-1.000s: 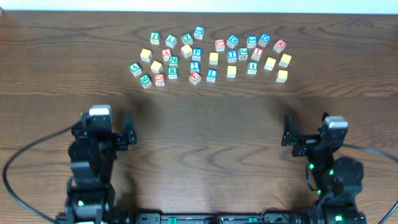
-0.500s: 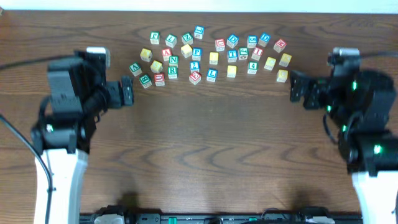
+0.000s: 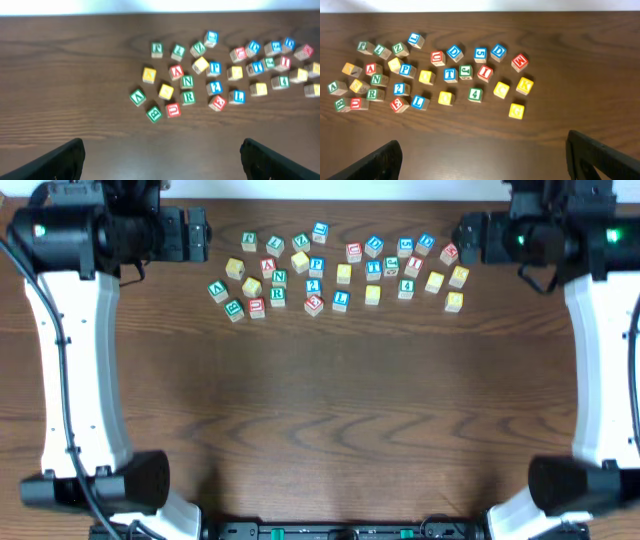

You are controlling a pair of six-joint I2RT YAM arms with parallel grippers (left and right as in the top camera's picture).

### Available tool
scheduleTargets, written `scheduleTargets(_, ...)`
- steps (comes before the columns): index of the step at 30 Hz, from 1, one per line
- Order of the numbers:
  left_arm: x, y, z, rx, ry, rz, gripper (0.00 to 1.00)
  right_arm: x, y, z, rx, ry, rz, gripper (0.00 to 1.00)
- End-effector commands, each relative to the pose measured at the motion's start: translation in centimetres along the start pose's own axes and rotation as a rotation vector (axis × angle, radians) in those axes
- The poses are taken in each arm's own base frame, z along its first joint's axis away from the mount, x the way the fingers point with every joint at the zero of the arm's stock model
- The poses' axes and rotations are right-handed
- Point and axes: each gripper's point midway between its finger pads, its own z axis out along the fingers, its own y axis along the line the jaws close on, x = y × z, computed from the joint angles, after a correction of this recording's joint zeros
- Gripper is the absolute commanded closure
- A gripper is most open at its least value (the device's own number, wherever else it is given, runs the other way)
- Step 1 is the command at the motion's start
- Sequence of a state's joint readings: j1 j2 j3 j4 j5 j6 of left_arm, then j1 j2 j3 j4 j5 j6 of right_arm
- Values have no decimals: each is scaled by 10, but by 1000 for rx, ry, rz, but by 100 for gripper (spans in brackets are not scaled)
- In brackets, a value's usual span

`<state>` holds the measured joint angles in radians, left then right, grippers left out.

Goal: Spell out CORL
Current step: 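Raise both arms and swing them forward over the block cluster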

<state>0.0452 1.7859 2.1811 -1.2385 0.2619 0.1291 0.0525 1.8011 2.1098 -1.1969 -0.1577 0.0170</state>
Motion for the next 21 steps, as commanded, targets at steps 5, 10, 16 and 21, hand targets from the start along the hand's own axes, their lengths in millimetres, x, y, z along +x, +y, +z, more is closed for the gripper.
scheduleTargets(5, 2, -2, 14, 38, 39, -2, 2, -7, 15, 18, -28, 9, -41, 1)
scheduleTargets(10, 5, -2, 14, 38, 50, -7, 2, -10, 25, 17, -85, -2, -44, 1)
scheduleTargets(16, 6, -2, 14, 39, 54, -8, 2, -1, 30, 28, -93, 34, -40, 2)
scheduleTargets(21, 6, -2, 14, 39, 56, -8, 2, 8, 43, 54, -109, 88, -18, 6)
